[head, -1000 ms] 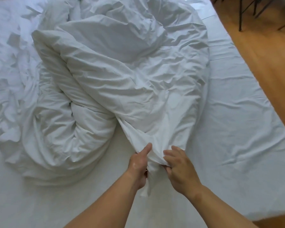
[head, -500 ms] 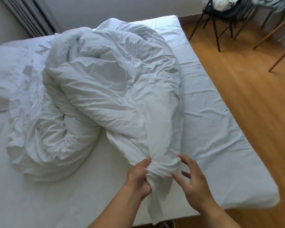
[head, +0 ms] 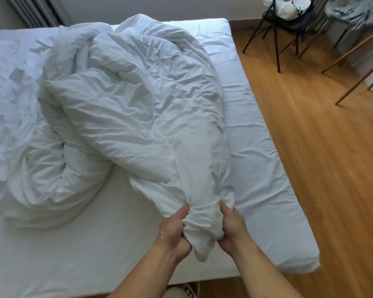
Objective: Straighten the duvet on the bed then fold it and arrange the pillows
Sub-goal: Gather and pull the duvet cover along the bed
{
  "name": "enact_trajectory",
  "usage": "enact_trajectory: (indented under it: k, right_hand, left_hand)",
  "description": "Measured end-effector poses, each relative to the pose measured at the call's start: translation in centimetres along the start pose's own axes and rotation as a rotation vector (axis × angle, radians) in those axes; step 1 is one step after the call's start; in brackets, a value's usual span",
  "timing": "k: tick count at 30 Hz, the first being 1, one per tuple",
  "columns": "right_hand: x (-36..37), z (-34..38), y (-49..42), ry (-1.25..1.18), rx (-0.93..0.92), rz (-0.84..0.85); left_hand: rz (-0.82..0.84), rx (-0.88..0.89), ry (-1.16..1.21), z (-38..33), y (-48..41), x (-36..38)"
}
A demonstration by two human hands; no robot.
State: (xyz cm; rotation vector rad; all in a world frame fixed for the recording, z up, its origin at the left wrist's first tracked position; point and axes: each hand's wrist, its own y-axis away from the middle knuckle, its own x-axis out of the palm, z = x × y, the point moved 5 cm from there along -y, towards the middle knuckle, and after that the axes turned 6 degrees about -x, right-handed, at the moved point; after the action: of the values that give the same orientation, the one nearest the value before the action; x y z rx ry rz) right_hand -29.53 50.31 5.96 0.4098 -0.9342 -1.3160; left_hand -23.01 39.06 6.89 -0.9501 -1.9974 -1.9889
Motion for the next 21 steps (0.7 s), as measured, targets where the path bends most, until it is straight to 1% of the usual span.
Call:
enact_trajectory:
  k: [2,3,5,6,8,10,15,18,21]
  right_hand:
    - [-2.2,3.2,-0.1,0.223,-0.124,-0.100]
    - [-3.3,4.7,-0.1,0.377,-0.181,-0.139]
    - [-5.0,6.8,-0.2,0.694,-0.249,-0.182]
    - [-5.6,7.5,-0.2,0.786,-0.264,-0.187]
    - [-6.5,8.2,-0.6,0.858,-0.281,-0.208]
    - [-7.2,9.0,-0.6,0.902,-0.302,-0.210]
    - [-10.8,11.2,-0.7,1.012,-0.355,-0.126]
    - [-14.2,13.5,-1.4,1.061,-0.379,-0.076]
    - [-17.9,16.4,-2.0,1.119,-0.449,0.014]
  left_hand:
    - [-0.127,0.104,-0.080,-0.9,-1.2,-0.8]
    - [-0.174,0.157,-0.090,-1.1,-1.8,-1.1]
    - [-0.221,0.232,-0.076,-1.3,-3.1,-0.8]
    - [-0.229,0.253,-0.063,-1.2,-3.9,-0.5]
    - [-0.271,0.277,-0.038,-1.0,-5.7,0.2]
    - [-0.356,0.300,-0.061,-0.7,-7.6,0.9]
    - [-0.470,0.364,-0.398,2.0,-10.0,3.7]
    - [-0.537,0.393,-0.488,5.3,-10.5,5.6]
    - [-0.624,0.437,-0.522,9.3,-10.8,7.9]
